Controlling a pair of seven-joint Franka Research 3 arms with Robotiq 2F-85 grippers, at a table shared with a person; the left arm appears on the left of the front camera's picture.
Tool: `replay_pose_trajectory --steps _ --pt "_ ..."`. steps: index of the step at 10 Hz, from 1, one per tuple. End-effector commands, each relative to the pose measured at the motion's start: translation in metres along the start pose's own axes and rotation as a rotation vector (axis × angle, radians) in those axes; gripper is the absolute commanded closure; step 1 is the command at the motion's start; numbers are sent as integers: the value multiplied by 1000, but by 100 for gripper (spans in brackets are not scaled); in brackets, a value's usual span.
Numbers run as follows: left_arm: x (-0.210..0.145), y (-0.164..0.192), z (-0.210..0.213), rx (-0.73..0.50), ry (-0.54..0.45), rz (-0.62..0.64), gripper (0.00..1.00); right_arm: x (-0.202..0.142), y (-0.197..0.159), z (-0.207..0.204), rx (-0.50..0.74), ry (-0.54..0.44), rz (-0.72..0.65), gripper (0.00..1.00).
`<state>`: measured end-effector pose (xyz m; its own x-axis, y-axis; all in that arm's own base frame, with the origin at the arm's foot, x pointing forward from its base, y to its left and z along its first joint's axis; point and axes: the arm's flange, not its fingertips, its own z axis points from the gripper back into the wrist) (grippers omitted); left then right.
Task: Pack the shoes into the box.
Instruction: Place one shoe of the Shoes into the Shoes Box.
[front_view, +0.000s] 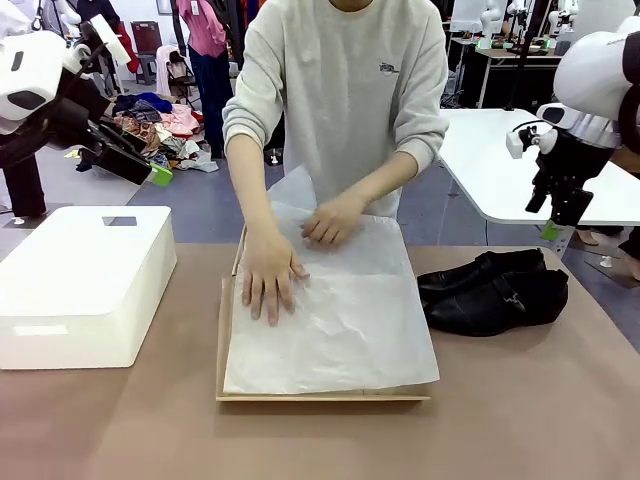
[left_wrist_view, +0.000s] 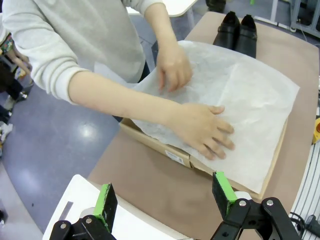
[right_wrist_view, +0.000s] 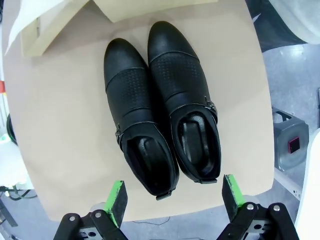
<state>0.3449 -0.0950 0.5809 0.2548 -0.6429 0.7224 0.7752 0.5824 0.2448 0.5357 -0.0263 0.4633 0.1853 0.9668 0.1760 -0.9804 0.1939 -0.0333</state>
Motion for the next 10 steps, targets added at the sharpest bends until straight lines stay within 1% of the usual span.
replay_pose_trajectory --steps 1,3,6,10 --pt "0 1 -2 1 -14 -5 0 3 -7 -5 -61 37 -14 0" --pt "0 1 -2 1 -14 -5 0 -2 -31 -16 -51 46 14 0" --pt "0 1 -2 1 -14 -5 0 -7 -55 -31 -40 73 43 0" --pt "0 1 -2 1 -14 -5 0 -12 -74 -50 -19 60 2 0"
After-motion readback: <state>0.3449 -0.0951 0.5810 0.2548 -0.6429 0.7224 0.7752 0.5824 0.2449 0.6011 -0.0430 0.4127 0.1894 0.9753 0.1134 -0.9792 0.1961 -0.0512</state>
